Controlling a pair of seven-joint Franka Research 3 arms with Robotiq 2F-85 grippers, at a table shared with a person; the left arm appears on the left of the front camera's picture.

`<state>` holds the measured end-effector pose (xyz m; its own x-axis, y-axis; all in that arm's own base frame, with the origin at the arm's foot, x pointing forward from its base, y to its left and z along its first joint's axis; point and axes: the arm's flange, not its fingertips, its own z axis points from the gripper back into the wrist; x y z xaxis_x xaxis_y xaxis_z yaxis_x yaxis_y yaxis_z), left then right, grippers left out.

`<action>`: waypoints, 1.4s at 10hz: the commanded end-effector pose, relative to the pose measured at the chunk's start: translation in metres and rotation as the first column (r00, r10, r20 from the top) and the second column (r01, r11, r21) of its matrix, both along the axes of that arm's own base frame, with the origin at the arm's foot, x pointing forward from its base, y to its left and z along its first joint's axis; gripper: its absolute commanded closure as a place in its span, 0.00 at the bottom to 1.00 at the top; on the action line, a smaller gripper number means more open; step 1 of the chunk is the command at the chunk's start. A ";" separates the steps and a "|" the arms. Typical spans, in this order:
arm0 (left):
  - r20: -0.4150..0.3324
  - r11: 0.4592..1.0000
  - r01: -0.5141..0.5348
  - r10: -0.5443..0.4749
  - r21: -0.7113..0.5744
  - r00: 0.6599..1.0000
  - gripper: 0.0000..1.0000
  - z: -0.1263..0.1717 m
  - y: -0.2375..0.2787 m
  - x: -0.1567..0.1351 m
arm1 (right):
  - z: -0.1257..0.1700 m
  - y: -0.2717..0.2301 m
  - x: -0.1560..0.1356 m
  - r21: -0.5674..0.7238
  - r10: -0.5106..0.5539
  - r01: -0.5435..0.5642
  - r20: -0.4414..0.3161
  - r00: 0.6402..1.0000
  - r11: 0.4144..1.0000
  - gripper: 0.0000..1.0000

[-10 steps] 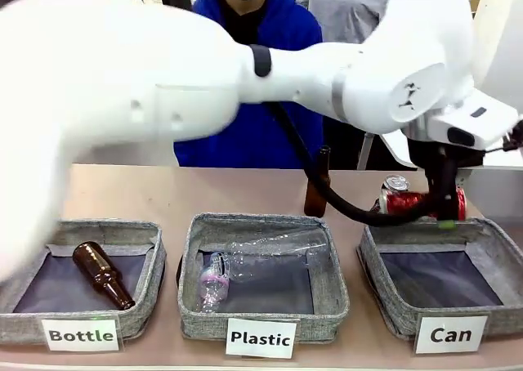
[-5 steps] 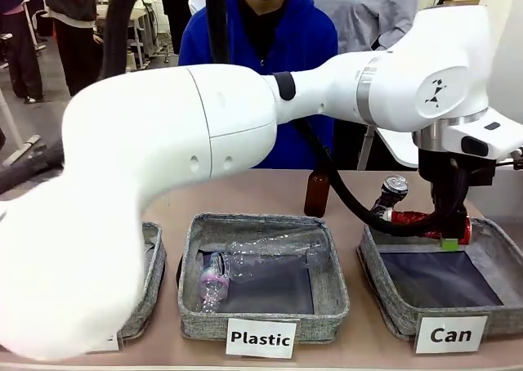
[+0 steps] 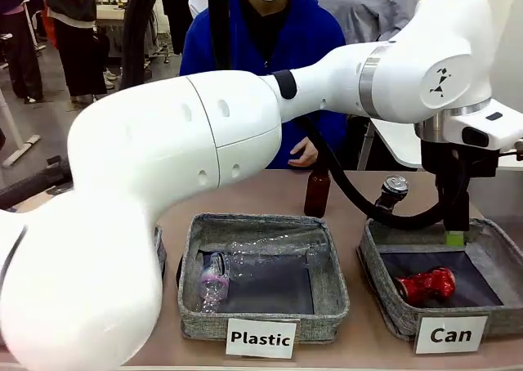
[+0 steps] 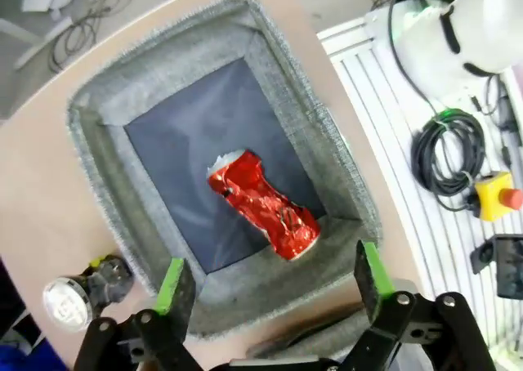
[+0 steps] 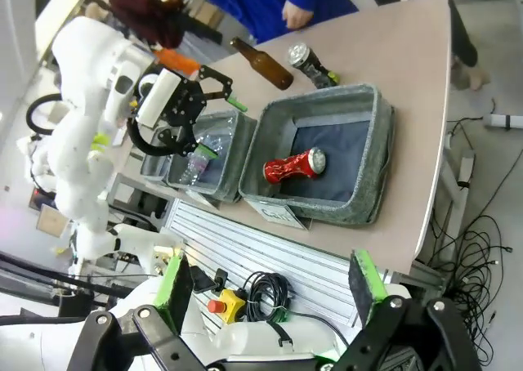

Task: Sort the can waste into the basket.
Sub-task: Pick up the can waste from the table and place it in the right Fabric basket.

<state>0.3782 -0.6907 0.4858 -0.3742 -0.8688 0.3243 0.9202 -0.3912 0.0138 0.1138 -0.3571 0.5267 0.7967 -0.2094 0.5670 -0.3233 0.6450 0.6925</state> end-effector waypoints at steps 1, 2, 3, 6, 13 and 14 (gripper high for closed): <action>0.001 1.000 0.005 -0.005 -0.015 1.000 0.00 0.015 -0.017 0.019 | 0.002 -0.001 -0.014 0.012 -0.039 0.039 0.004 0.999 0.999 0.00; -0.022 1.000 0.002 -0.002 0.014 1.000 0.00 0.021 -0.007 0.021 | 0.002 -0.001 -0.014 0.012 -0.039 0.039 0.004 0.999 0.999 0.00; -0.057 0.997 0.039 -0.035 0.073 0.998 0.00 0.026 0.006 0.010 | 0.000 -0.001 -0.003 0.000 -0.008 0.008 0.000 1.000 1.000 0.00; -0.020 0.982 0.154 -0.152 0.108 0.988 0.00 0.045 0.087 -0.066 | -0.005 0.032 0.028 0.041 0.021 -0.020 -0.029 0.999 0.999 0.00; -0.186 0.961 -0.256 0.271 0.102 0.944 0.00 0.052 0.306 -0.099 | -0.017 0.169 0.076 0.136 0.188 -0.178 -0.061 0.980 0.975 0.00; -0.224 0.929 -0.370 0.367 0.030 0.903 0.00 0.052 0.340 -0.102 | -0.019 0.178 0.078 0.142 0.213 -0.201 -0.081 0.974 0.969 0.00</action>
